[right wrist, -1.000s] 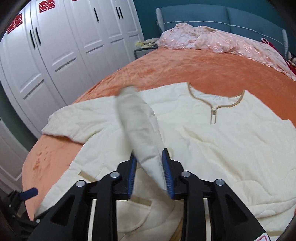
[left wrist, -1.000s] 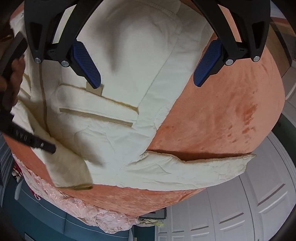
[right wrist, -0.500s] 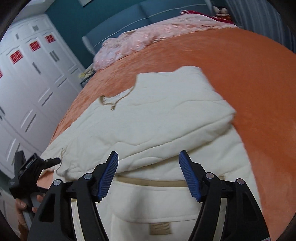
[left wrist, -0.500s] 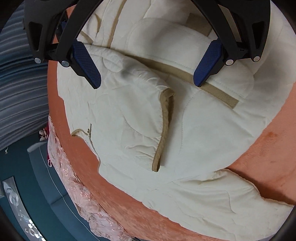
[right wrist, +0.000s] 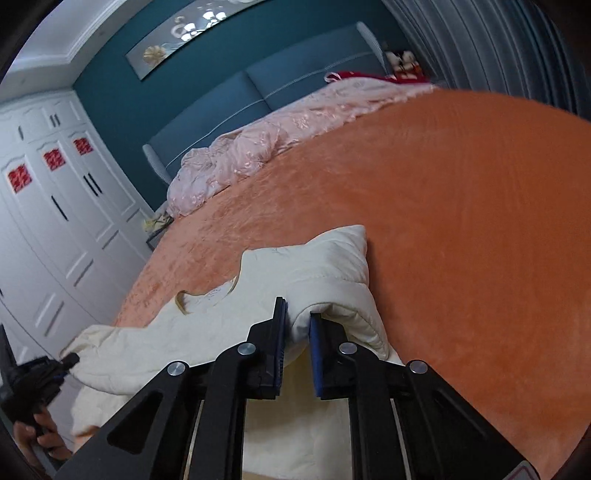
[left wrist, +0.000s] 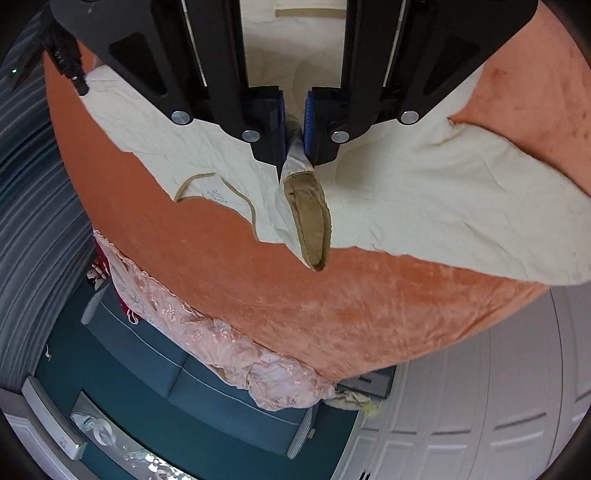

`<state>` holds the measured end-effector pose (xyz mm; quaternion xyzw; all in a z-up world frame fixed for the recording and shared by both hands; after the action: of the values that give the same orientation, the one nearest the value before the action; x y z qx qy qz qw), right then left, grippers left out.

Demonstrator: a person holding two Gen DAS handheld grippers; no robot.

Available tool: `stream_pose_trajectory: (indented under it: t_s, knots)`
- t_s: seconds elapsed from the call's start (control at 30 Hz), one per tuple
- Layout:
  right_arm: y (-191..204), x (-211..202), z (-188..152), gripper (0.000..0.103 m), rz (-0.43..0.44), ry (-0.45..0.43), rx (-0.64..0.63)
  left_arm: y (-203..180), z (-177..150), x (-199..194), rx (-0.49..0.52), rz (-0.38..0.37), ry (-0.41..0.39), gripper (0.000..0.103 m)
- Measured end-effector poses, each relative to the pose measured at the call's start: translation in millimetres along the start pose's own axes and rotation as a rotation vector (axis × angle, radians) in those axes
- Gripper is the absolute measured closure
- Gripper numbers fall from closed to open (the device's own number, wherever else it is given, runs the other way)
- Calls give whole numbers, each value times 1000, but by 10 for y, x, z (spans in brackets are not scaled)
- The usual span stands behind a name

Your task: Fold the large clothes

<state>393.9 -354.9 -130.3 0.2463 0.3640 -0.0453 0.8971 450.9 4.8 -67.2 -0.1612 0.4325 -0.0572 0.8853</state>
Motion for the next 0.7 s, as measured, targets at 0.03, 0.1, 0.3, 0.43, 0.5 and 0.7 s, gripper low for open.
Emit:
stream_pose_trajectory:
  t_s: [0.03, 0.1, 0.3, 0.43, 0.5, 0.7]
  knots:
    - [-34, 160, -93, 92, -31, 56, -9, 58, -59, 80, 14, 36, 20, 97]
    - [-156, 422, -300, 94, -54, 152, 17, 193, -272, 379, 31, 102, 100, 97]
    - [-298, 560, -463, 94, -54, 188, 41, 522, -849, 811, 49, 172, 196, 96]
    - [-296, 627, -517, 94, -85, 181, 11, 502, -896, 845, 85, 206, 162, 95]
    - [-285, 638, -536, 94, -100, 174, -4, 503, -919, 867, 99, 215, 142, 94]
    - [-300, 639, -541, 95, -103, 167, -8, 479, -952, 885, 114, 222, 105, 94]
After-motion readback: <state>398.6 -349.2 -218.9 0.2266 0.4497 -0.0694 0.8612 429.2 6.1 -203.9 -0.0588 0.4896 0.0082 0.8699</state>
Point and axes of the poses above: each gripper's, at about its wrist camera, not at the fingertips, and x roughly the way its jaws point, y to its left, z to its top, the point moved 8 cm from there along x, roughly the way its jaws point, and after that the axes turned 9 degrees about y, right-handed, at the moved point
